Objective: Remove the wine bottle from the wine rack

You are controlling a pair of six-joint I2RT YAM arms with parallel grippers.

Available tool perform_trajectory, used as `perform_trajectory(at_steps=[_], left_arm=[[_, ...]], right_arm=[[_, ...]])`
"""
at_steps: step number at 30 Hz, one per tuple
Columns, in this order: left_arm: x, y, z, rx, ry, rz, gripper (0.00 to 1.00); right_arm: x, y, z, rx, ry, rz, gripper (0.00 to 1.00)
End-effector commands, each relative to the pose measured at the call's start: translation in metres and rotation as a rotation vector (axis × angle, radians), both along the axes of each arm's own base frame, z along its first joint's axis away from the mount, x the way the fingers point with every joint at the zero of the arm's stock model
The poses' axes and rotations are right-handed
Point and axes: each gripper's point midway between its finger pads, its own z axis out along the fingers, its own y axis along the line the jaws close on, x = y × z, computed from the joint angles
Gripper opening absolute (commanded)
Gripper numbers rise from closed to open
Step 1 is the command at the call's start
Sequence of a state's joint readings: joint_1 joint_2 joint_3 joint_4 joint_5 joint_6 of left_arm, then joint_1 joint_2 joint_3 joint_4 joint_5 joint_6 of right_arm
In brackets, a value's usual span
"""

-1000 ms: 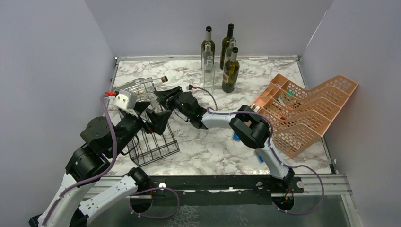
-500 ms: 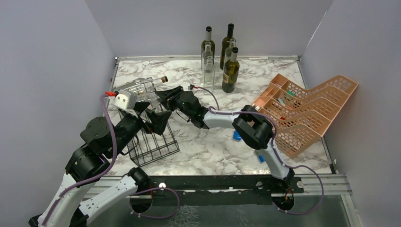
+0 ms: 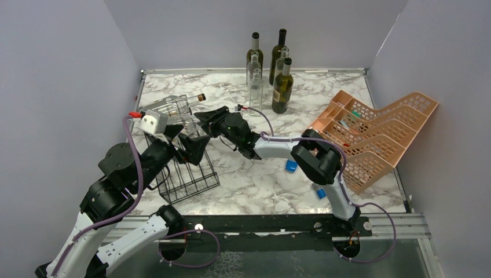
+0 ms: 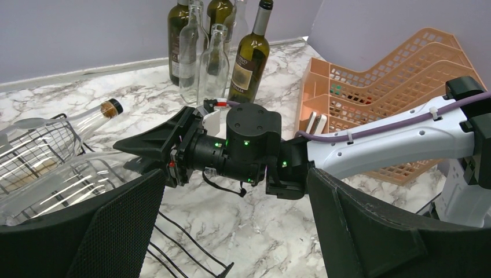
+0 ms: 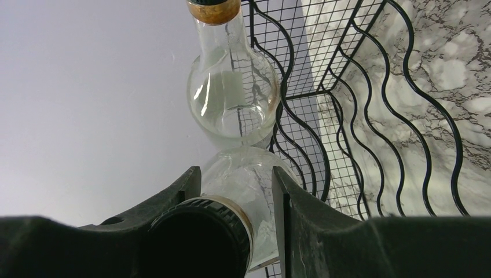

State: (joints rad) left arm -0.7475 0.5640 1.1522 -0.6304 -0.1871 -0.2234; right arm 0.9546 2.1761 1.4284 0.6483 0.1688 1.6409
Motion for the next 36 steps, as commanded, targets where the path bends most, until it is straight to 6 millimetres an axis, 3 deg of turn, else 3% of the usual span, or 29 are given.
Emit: perform_trajectory(at_steps=[1,9,36], left_arm=[[-0.001,0.004,0.014,-0.028,-0.023,0.014,0.99],[0.000,0.004,0.012,-0.025,-0.020,0.016,0.99],[0.004,-0.001,0.005,-0.017,0.003,0.017,0.99]], right_arm=[[-0.007,-0.018,0.123,0.300,-0.139,-0.022,0.29],[-0.012,-0.027,0.124,0.335,-0.131,-0.006,0.26],[-0.031,-0.080,0.158,0.432,-0.153,0.020,0.24]])
